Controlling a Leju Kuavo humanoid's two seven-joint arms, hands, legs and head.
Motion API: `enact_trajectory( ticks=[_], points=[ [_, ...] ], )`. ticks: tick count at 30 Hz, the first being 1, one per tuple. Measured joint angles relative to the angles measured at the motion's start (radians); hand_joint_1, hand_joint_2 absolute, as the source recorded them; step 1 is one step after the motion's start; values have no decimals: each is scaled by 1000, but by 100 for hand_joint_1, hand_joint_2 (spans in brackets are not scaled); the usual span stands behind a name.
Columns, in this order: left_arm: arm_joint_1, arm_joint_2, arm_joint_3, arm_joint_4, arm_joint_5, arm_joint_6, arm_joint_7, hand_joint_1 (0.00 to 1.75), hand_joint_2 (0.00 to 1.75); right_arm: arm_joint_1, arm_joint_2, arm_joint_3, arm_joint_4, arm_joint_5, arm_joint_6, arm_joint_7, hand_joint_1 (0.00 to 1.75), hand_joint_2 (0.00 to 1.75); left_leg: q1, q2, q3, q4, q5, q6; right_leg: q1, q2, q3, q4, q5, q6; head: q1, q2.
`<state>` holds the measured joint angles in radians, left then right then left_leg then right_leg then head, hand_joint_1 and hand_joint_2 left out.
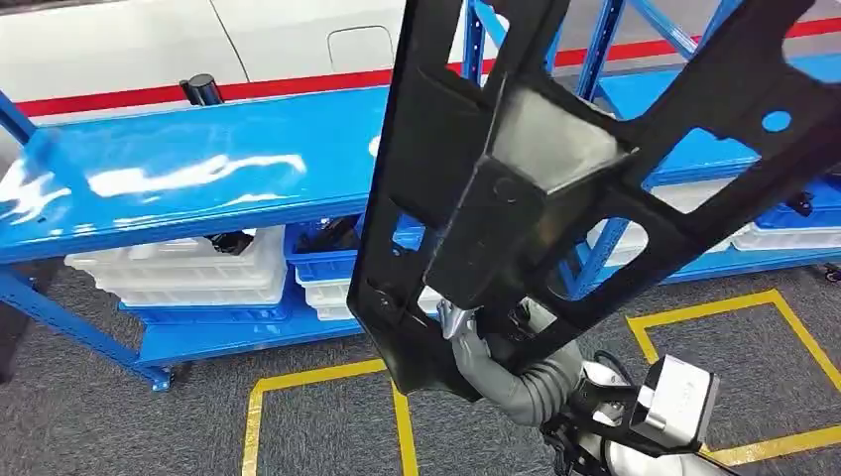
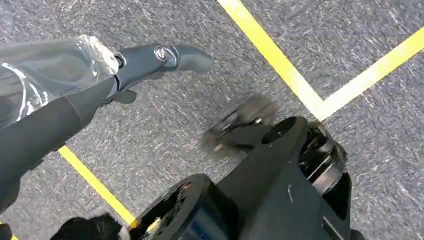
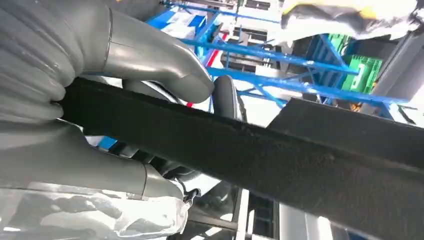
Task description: Take the parts from the cabinet and place them on the table.
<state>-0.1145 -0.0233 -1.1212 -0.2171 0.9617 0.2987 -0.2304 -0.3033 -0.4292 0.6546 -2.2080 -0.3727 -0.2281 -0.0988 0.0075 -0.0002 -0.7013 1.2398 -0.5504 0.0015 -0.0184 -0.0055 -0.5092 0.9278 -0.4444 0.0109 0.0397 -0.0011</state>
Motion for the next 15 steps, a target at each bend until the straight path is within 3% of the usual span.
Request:
enact_trajectory(
  ticks=[1, 2, 3, 4, 5, 6, 7, 10, 11, 12, 14, 15],
  points=[
    [0, 0, 1, 0, 0, 0, 0, 0, 175, 3, 0, 0, 0, 0, 0, 0, 175, 175, 4, 0, 5, 38, 4, -4, -1, 0, -15, 1, 11, 3, 0, 0],
    [0, 0, 1, 0, 0, 0, 0, 0, 175, 4, 0, 0, 0, 0, 0, 0, 175, 175, 7, 0, 25, 33, 29, -7, -3, 0, -29, 1, 22, 6, 0, 0],
    [0, 0, 1, 0, -1, 0, 0, 0, 175, 6, 0, 0, 0, 0, 0, 0, 175, 175, 10, 0, 65, -9, 67, -10, -6, 0, -43, 2, 33, 11, 0, 0],
    [1, 0, 1, 0, -1, 0, 3, 0, 175, 6, 0, 0, 0, 0, 0, 0, 175, 175, 14, 0, 129, -96, 101, -13, -9, 2, -60, 3, 46, 18, 0, 0],
    [2, 0, 1, 0, -1, 0, 3, 0, 175, 6, 0, 0, 0, 1, 0, 0, 175, 175, 17, 0, 193, -188, 104, -15, -10, 5, -70, 5, 55, 25, 0, 0],
    [2, -2, 0, 0, -2, 0, 3, 0, 175, 6, 0, 0, -2, 1, 0, -1, 175, 175, 16, -5, 257, -276, 83, -14, -6, 6, -78, 6, 62, 33, -1, 0],
    [3, -2, 0, 0, -2, 0, 3, 0, 175, 5, 0, -4, -3, 2, 0, -3, 175, 175, 10, -13, 280, -334, 63, 4, -5, 5, -83, 7, 72, 40, 1, 0],
    [12, -2, 0, 0, -2, 0, 3, 0, 175, 7, 0, -6, -3, 5, 0, -6, 175, 175, 6, -9, 243, -320, 82, 33, -6, 5, -98, 0, 104, 59, 2, 0],
    [11, -2, 0, 0, -2, 0, 3, 0, 175, 10, 0, -7, -3, 5, 0, -6, 175, 175, 9, -3, 234, -321, 94, 48, -12, 6, -109, 13, 81, 60, 2, 0],
    [12, -2, 0, 0, -2, 0, 3, 0, 175, 10, 0, -7, -4, 5, 0, -7, 175, 175, 6, -4, 225, -322, 104, 57, -12, 5, -125, 57, 24, 60, 3, 0],
    [13, -2, 0, 0, -2, 0, 3, 0, 175, 12, 0, -9, -4, 6, 0, -8, 175, 175, 0, -2, 198, -321, 126, 69, -8, 5, -179, 226, -102, 59, 3, 0],
    [12, -3, 0, 0, -2, 0, 3, 0, 175, 12, 0, -9, -4, 6, 0, -8, 175, 175, -4, -2, 183, -321, 137, 72, -5, 5, -198, 307, -137, 59, 3, 0]
  ],
)
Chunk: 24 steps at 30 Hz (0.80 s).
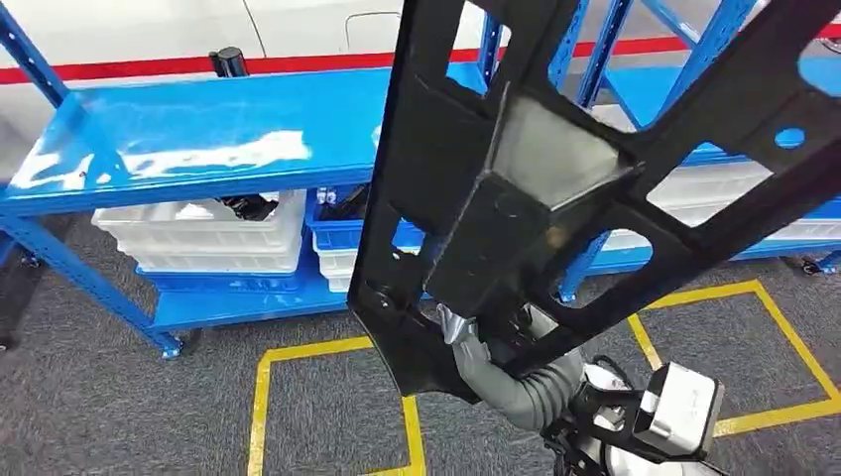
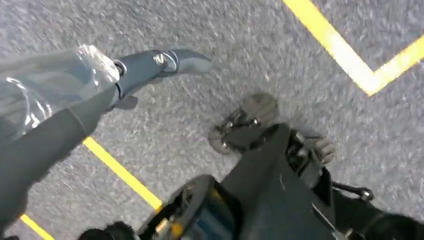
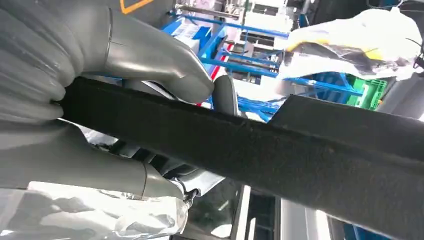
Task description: Take the parts from the cabinet and place them on the table.
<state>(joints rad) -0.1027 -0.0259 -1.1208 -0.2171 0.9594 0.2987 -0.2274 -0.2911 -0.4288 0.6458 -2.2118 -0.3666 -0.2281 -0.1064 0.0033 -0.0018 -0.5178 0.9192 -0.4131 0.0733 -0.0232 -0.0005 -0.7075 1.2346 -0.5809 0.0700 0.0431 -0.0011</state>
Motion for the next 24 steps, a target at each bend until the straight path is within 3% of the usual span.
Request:
enact_trajectory(
  ticks=[1, 2, 3, 5, 6, 7, 9, 11, 13, 15, 16, 17, 19, 20, 21, 22, 23, 24],
  points=[
    [0, 0, 0, 0, 0, 0, 0, 0, 175, 2, 0, 0, 0, 0, 0, 0, 175, 175, -5, 0, -13, 1, 10, 2, 2, 0, -4, 47, -4, -3, 0, 0],
    [0, 0, 0, 0, 0, 0, 0, 0, 175, 3, 0, 0, 0, 0, 0, 0, 175, 175, -10, 0, -25, 1, 21, 4, 4, 0, 14, 48, 18, -8, 0, 0],
    [1, 0, 0, 0, 0, 0, 0, 0, 175, 4, 0, 0, 0, 0, 0, 0, 175, 175, -14, 0, -36, 1, 30, 5, 8, 0, 55, 5, 54, -16, 0, 0],
    [0, -1, 0, 0, 0, 0, 0, 0, 175, 3, 0, 0, 0, 0, 0, 0, 175, 175, -22, -1, -51, 1, 46, 6, 22, 0, 174, -159, 103, -41, 0, 0],
    [0, -5, 0, 0, 0, 0, 0, 0, 175, 2, 0, -1, -2, 0, 0, 0, 175, 175, -21, -2, -56, 2, 49, 5, 32, 0, 244, -249, 96, -55, 0, 0],
    [0, -6, 0, 0, 0, 0, 0, 0, 175, 1, 0, -2, -3, 0, 0, 0, 175, 175, -28, -2, -59, 4, 53, 1, 39, -5, 281, -317, 88, -58, 0, 0],
    [-1, -6, 0, 0, -1, 1, 2, 0, 175, 0, 0, -2, -4, 0, -1, -2, 175, 175, -26, 1, -69, 6, 69, -7, 41, -4, 275, -328, 84, -56, 0, 0],
    [-1, -3, 0, 0, 0, 5, 3, 0, 175, 5, 0, -2, -4, -2, -3, 0, 175, 175, -24, 2, -77, 14, 65, -18, 25, -6, 271, -338, 104, -63, 0, 0],
    [-1, -3, 0, 0, 2, 6, 3, 0, 175, 5, 1, -2, -3, -11, -3, 3, 175, 175, -15, 0, -114, 111, -21, -43, 22, -7, 258, -337, 115, -73, -3, 0],
    [-9, -3, 2, 0, 3, 6, 2, 0, 175, 7, 1, -2, -3, -16, -3, 8, 175, 175, -2, 0, -171, 284, -112, -62, 20, -4, 243, -336, 127, -68, -2, 0],
    [-12, -3, 2, 0, 3, 6, 2, 0, 175, 10, 1, -2, -3, -21, -3, 10, 175, 175, 3, 0, -179, 339, -124, -70, 17, 1, 236, -335, 133, -63, -2, 0],
    [-12, -2, 2, 0, 4, 6, 2, 0, 175, 12, 1, -2, -3, -23, -4, 12, 175, 175, 7, 0, -164, 332, -113, -74, 14, 7, 231, -335, 137, -59, -2, 0],
    [-9, -2, 2, 0, 4, 8, 9, 0, 175, 12, 1, -2, -4, -30, -5, 13, 175, 175, 15, -1, -69, 199, -51, -83, 8, 23, 222, -330, 143, -50, -2, 0],
    [-6, -2, 2, 0, 3, 9, 9, 0, 175, 12, 1, -2, -4, -32, -5, 13, 175, 175, 21, -12, -9, 96, -17, -88, 5, 31, 218, -326, 144, -45, -2, 0],
    [-4, -3, 2, 0, 4, 9, 10, 0, 175, 12, 1, -2, -4, -32, -5, 13, 175, 175, 29, -44, 22, 31, -19, -89, 4, 37, 212, -323, 145, -41, -3, 0],
    [-3, -3, 2, 0, 4, 10, 9, 0, 175, 10, 1, -2, -4, -34, -5, 13, 175, 175, 24, -71, 40, 15, -24, -79, 7, 47, 200, -320, 149, -32, -3, 0],
    [-1, -3, 2, 0, 4, 10, 10, 0, 175, 10, 1, -2, -5, -35, -5, 14, 175, 175, 24, -64, 31, 12, -25, -74, 8, 56, 194, -318, 156, -24, -2, 0],
    [-1, -3, 2, 0, 4, 10, 10, 0, 175, 11, 1, -2, -5, -37, -6, 14, 175, 175, 24, -55, 28, 10, -31, -61, 9, 69, 185, -316, 161, -17, -2, 0]
  ],
)
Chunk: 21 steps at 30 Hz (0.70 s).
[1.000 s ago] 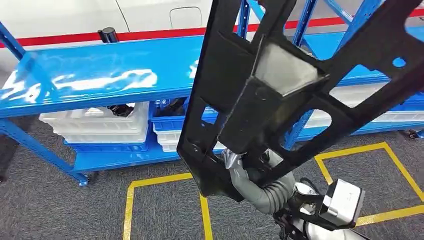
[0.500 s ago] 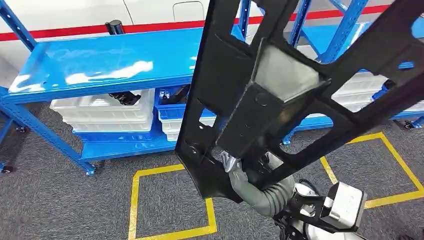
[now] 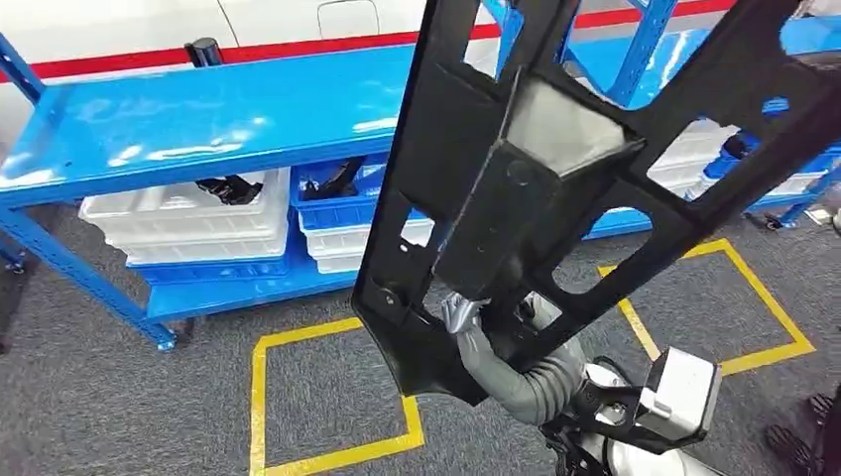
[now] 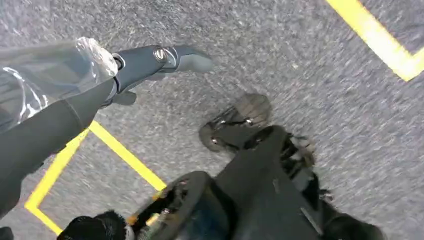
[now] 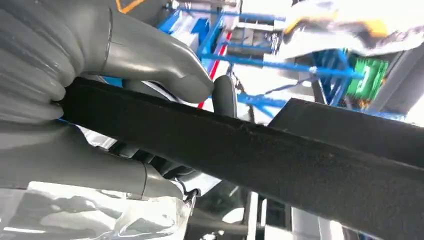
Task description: Take the parts from the cabinet and place them on the table.
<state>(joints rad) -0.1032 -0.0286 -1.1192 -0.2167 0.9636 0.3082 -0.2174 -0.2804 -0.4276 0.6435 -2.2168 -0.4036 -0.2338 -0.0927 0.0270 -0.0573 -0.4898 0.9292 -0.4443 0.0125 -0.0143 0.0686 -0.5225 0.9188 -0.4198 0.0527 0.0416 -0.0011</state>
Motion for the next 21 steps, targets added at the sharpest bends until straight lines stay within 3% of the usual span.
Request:
enact_trajectory(
  ticks=[1, 2, 3, 4, 6, 7, 8, 9, 10, 11, 12, 13, 14, 16, 17, 18, 19, 21],
  points=[
    [0, 0, 0, 0, 0, 0, 0, 0, 175, 1, 0, 0, 0, -4, 0, 0, 175, 175, -3, 7, -4, 3, 1, 7, -2, 7, -5, 0, 4, 6, 0, 0],
    [0, 0, 0, 0, 0, 0, 0, 0, 175, 1, 0, -1, 0, -5, 0, 0, 175, 175, 2, 20, -5, -3, 7, 23, -6, 6, -11, 5, -2, 10, 0, 0],
    [-1, 0, 0, 0, 0, 0, 0, 0, 175, 2, 0, -2, -1, -5, 0, 0, 175, 175, -2, 28, -6, -3, 9, 31, -5, -28, -25, 34, -23, 12, 1, 0],
    [0, 0, 0, 0, 0, 0, 0, 0, 175, 1, 0, -3, 0, -5, 0, 0, 175, 175, -3, 38, -9, -3, 11, 40, -5, -47, -54, 98, -62, 13, 2, 0],
    [3, 0, 0, 0, 0, 0, 0, 0, 175, 2, 0, -3, 0, -5, 0, 0, 175, 175, -10, 60, -15, -2, 14, 46, -5, -53, -142, 284, -143, 18, 2, 0],
    [5, 0, 0, 0, 0, 0, 0, 0, 175, 4, 0, -3, 0, -6, -1, 0, 175, 175, -14, 71, -17, -2, 15, 48, -5, -54, -172, 350, -161, 18, 2, 0],
    [5, 0, 0, 0, 0, 0, 0, 0, 175, 5, 0, -3, 0, -6, -1, 0, 175, 175, -16, 80, -17, -2, 15, 48, -5, -54, -177, 362, -155, 17, 2, 0],
    [5, 0, 0, 0, 0, 0, 0, 0, 175, 6, 0, -3, 0, -6, -1, 0, 175, 175, -18, 90, -16, -2, 15, 48, -5, -55, -158, 330, -129, 15, 2, 0],
    [5, 0, 0, 0, 0, 0, 1, 0, 175, 5, 0, -3, 0, -6, -1, -1, 175, 175, -20, 100, -14, -2, 15, 48, -4, -61, -112, 247, -85, 10, 2, 0],
    [5, 0, 0, 0, 0, 0, 1, 0, 175, 5, 0, -3, -1, -6, -1, -2, 175, 175, -21, 109, -10, -2, 15, 47, -1, -80, -52, 138, -37, 3, 2, 0],
    [5, 0, 0, 0, 0, 0, 1, 0, 175, 5, 0, -3, -1, -7, -1, -2, 175, 175, -24, 115, -8, -2, 13, 46, 6, -132, -7, 58, -10, -6, 2, 0],
    [6, 0, 0, 0, 0, 0, 1, 0, 175, 1, 0, -3, -1, -8, -1, -3, 175, 175, -35, 124, -11, 4, 10, 41, 16, -150, 3, 25, -20, -8, 2, 0],
    [6, 0, 0, 0, 0, -1, 2, 0, 175, 1, 0, -4, -2, -9, -1, -5, 175, 175, -34, 127, -14, 4, 11, 38, 16, -140, -4, 26, -18, -14, -1, 0],
    [6, 0, 0, 0, 0, -1, 3, 0, 175, 6, 0, -4, -3, -13, -1, -7, 175, 175, -36, 153, -15, 3, 13, 31, 17, -118, -14, 28, -15, -22, -1, 0],
    [6, 0, 0, 0, 0, -1, 3, 0, 175, 5, 0, -5, -3, -14, -1, -7, 175, 175, -35, 161, -14, 6, 9, 26, 13, -107, -15, 24, -10, -31, 0, 0],
    [5, 0, 0, 0, 0, -1, 3, 0, 175, 5, 0, -5, -4, -15, -1, -8, 175, 175, -28, 128, -21, 24, -8, 17, 8, -100, -16, 23, -5, -37, 0, 0],
    [5, 0, 0, 0, 1, 0, 2, 0, 175, 5, -1, -5, -6, -15, -1, -10, 175, 175, -27, 92, -47, 83, -48, 11, 7, -89, -19, 23, -2, -42, -2, 0],
    [2, 0, 0, 0, 5, 0, 2, 0, 175, 6, -1, -5, -6, -15, -1, -12, 175, 175, -25, 72, -124, 255, -130, 4, 8, -68, -26, 23, 2, -49, -2, 0]
  ],
)
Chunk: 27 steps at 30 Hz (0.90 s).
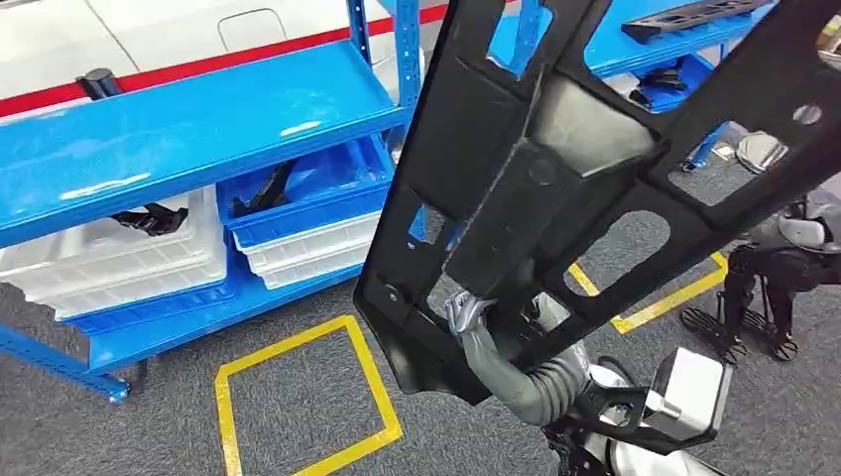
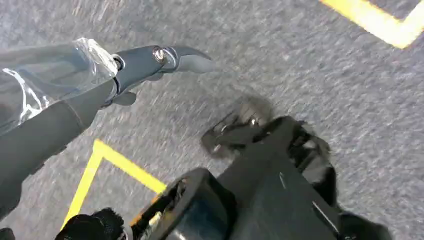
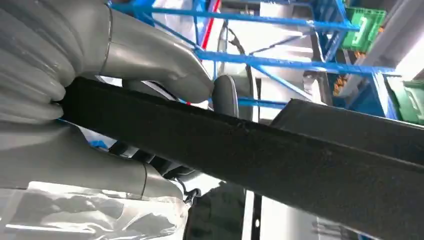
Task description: Take the parts from the cabinet and place them on the table.
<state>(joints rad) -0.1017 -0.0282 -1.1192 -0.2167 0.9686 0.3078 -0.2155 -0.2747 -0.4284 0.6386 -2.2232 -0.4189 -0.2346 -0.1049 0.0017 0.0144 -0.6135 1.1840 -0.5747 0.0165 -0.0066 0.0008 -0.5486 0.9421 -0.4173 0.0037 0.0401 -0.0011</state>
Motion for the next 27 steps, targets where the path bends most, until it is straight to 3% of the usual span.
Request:
enact_trajectory(
  ticks=[1, 2, 3, 5, 6, 7, 8, 9, 11, 12, 13, 14, 16, 17, 18, 19, 20, 21, 22, 23, 26, 27],
  points=[
    [0, 0, 0, 0, 2, 0, 0, 0, 175, 1, 0, 0, 0, 0, 0, 0, 175, 175, 0, -3, -30, 67, -21, -1, 1, 11, -2, 0, 2, -2, 0, 0],
    [-2, 2, 1, 0, 2, 0, -1, 0, 175, 3, 0, 0, 0, 0, 0, 0, 175, 175, 0, -4, -41, 93, -20, 0, 2, 24, -3, 0, 4, -2, 0, 0],
    [-4, 2, 1, 0, 2, 0, 0, 0, 175, 5, 0, 0, 0, 1, -2, 0, 175, 175, -1, -4, -26, 68, 4, 2, 2, 38, -4, 0, 5, -1, 0, 0],
    [-1, 2, 1, 0, 2, 0, 4, 0, 175, 10, 0, -1, -2, 17, -12, -4, 175, 175, -2, -20, 51, -90, 90, 15, 5, 67, -2, 1, 8, 1, 0, 0],
    [0, 3, 1, 0, 2, 0, 5, 0, 175, 14, 0, -5, -6, 25, -18, -5, 175, 175, -3, -65, 96, -189, 136, 27, 4, 79, -3, 1, 11, 3, 0, 0],
    [0, 6, 1, 0, 2, 0, 5, 0, 175, 17, -1, -10, -8, 31, -18, -5, 175, 175, -3, -118, 116, -235, 141, 36, 8, 90, -12, 4, 13, 5, 1, 0],
    [-2, 5, 1, 0, 2, 0, 5, 0, 175, 18, -2, -13, -8, 31, -20, -5, 175, 175, 4, -109, 117, -258, 134, 28, 8, 101, -19, 6, 16, 9, 2, 0],
    [0, 5, 1, 0, 3, 0, 5, 0, 175, 19, -2, -15, -11, 32, -20, -5, 175, 175, -5, -105, 112, -255, 137, 26, 0, 111, -27, 8, 22, 16, 3, 0],
    [1, 6, 0, 0, 2, 0, 5, 0, 175, 26, -2, -18, -14, 33, -21, -6, 175, 175, -5, -81, 113, -258, 141, 40, -3, 137, -33, 2, 29, 30, 2, 0],
    [0, 5, 0, 1, 2, 0, 6, 0, 175, 32, -5, -23, -19, 38, -21, -6, 175, 175, 5, -64, 119, -269, 149, 43, -4, 117, -38, 15, 21, 32, 0, 0],
    [1, 5, 0, 0, 2, 0, 6, 0, 175, 33, -6, -26, -24, 44, -23, -8, 175, 175, 6, -57, 121, -273, 151, 48, 5, 63, -53, 48, -6, 36, 9, 0],
    [2, 5, 0, 0, 2, 0, 8, 0, 175, 33, -8, -26, -25, 49, -24, -8, 175, 175, 6, -43, 122, -273, 152, 50, 2, 37, -88, 118, -48, 42, 10, 0],
    [4, 5, 0, 0, 2, 0, 9, 0, 175, 42, -9, -26, -29, 54, -24, -8, 175, 175, 7, -12, 119, -272, 151, 49, -6, 16, -171, 292, -122, 52, 10, 0],
    [5, 5, 0, 0, 2, 0, 9, 0, 175, 45, -10, -26, -29, 56, -24, -8, 175, 175, 8, 2, 119, -272, 150, 48, -11, 13, -190, 333, -127, 57, 10, 0],
    [6, 5, 0, 1, 2, 0, 9, 0, 175, 49, -11, -27, -29, 56, -24, -8, 175, 175, 9, 16, 119, -272, 148, 46, -17, 10, -183, 319, -111, 61, 10, 0],
    [6, 5, 0, 0, 2, 0, 9, 0, 175, 50, -11, -27, -30, 56, -24, -8, 175, 175, 11, 28, 120, -270, 146, 42, -22, 6, -152, 266, -80, 66, 10, 0],
    [5, 4, 0, 0, 2, 0, 9, 0, 175, 50, -11, -27, -32, 57, -24, -8, 175, 175, 14, 39, 122, -267, 143, 37, -25, -4, -103, 180, -40, 71, 10, 0],
    [4, 3, 0, 0, 2, 0, 9, 0, 175, 51, -11, -28, -35, 62, -25, -8, 175, 175, 17, 50, 124, -262, 137, 28, -27, -31, -44, 79, -1, 76, 10, 0],
    [4, 6, 0, 1, 3, 1, 9, 0, 175, 51, -11, -30, -38, 67, -26, -8, 175, 175, 9, 58, 125, -256, 129, 17, -23, -79, -13, 18, -7, 80, 11, 0],
    [4, 6, 0, 1, 6, 3, 9, 0, 175, 57, -11, -31, -43, 77, -26, -7, 175, 175, 8, 64, 126, -251, 123, 9, -19, -54, -13, 18, -2, 60, 8, 0],
    [4, 6, 0, 1, 22, 6, 8, 0, 175, 79, -16, -42, -59, 114, -29, -7, 175, 175, 13, 86, 133, -256, 125, -7, -11, -30, -23, 25, -6, 35, 8, 0],
    [4, 6, 0, 1, 27, 6, 8, 0, 175, 87, -18, -44, -66, 129, -29, -6, 175, 175, 18, 80, 130, -253, 117, -14, -15, -21, -22, 22, -1, 26, 8, 0]
  ],
)
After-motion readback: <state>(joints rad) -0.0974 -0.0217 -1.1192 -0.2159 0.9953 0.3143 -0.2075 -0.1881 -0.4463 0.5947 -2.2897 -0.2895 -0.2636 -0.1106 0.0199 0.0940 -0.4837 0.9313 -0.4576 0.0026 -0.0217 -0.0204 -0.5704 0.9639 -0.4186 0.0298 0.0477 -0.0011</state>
